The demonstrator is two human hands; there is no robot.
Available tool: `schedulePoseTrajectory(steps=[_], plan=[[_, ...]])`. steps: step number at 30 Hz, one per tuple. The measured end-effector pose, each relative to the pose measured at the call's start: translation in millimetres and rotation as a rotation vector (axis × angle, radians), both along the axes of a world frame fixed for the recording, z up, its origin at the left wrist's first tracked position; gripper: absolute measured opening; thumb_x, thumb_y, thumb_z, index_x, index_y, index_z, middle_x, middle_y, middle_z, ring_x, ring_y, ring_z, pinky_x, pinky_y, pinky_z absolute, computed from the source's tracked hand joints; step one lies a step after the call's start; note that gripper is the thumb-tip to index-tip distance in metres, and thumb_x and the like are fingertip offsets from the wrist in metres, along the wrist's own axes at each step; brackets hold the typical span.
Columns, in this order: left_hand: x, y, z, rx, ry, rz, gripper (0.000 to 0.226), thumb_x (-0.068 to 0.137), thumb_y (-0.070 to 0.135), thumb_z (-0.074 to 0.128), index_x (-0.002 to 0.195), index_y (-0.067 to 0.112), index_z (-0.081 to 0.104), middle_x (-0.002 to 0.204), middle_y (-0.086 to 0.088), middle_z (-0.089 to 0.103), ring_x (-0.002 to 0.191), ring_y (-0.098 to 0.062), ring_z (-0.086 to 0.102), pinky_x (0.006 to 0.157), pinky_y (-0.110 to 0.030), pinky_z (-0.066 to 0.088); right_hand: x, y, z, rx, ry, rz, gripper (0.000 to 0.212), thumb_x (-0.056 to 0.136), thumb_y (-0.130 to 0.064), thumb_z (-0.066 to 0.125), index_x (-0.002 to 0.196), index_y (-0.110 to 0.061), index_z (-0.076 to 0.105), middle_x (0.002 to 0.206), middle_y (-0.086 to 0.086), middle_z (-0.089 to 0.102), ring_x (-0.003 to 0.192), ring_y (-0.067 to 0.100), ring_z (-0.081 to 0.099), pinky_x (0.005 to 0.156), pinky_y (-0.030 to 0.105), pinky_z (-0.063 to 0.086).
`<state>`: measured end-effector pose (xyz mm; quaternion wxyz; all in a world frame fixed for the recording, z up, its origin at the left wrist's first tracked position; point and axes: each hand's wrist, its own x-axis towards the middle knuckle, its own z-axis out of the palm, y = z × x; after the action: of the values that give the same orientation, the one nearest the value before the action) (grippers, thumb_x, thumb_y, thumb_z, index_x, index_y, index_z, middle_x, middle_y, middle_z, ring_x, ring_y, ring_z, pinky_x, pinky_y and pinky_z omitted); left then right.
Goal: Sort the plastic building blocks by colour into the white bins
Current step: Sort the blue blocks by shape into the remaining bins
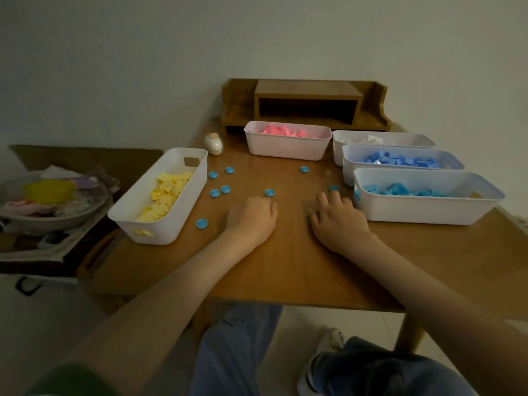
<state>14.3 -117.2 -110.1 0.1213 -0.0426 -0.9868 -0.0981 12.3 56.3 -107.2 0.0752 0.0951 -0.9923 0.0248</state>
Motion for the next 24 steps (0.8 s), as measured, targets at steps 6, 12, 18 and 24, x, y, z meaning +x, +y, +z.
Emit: schedulePoseTrajectory(steps=[6, 12, 18, 24], plan=[[3, -1, 10, 0.09, -0.089, -0.043, 0.038, 0.1, 0.034, 0.036, 0.069, 0.018, 0.052, 0.067, 0.0, 0.052, 0.059, -0.012, 0.051, 0.054, -0.026, 0.042, -5, 2, 2, 0.043, -0.023, 0.029, 0.036, 0.098, -0.043, 0.029, 0.107, -0.014, 0.048, 0.095, 0.006, 0.06, 0.08, 0.019, 0.06, 0.062, 0.029, 0.048], [9, 9, 30, 0.16, -0.043, -0.069, 0.041, 0.1, 0.034, 0.037, 0.063, 0.02, 0.045, 0.06, 0.001, 0.046, 0.054, -0.011, 0.043, 0.048, -0.023, 0.03, -8, 5, 9, 0.039, -0.005, 0.111, 0.038, 0.098, -0.047, 0.03, 0.08, -0.019, 0.049, 0.068, -0.001, 0.054, 0.061, 0.012, 0.054, 0.059, 0.029, 0.049], [10, 28, 40, 0.221, -0.026, -0.166, 0.039, 0.1, 0.033, 0.038, 0.063, 0.023, 0.043, 0.061, 0.003, 0.044, 0.054, -0.007, 0.042, 0.049, -0.02, 0.027, -9, 8, 14, 0.143, 0.066, 0.214, 0.043, 0.098, -0.049, 0.021, 0.087, -0.018, 0.048, 0.064, -0.005, 0.046, 0.058, 0.011, 0.052, 0.058, 0.026, 0.048], [4, 43, 46, 0.346, 0.133, -0.278, 0.04, 0.1, 0.031, 0.04, 0.061, 0.025, 0.044, 0.056, 0.004, 0.045, 0.052, -0.009, 0.044, 0.048, -0.02, 0.03, -6, 6, 31, 0.136, 0.104, 0.244, 0.019, 0.099, -0.027, 0.042, 0.112, -0.015, 0.049, 0.088, 0.001, 0.06, 0.073, 0.016, 0.061, 0.07, 0.028, 0.054]])
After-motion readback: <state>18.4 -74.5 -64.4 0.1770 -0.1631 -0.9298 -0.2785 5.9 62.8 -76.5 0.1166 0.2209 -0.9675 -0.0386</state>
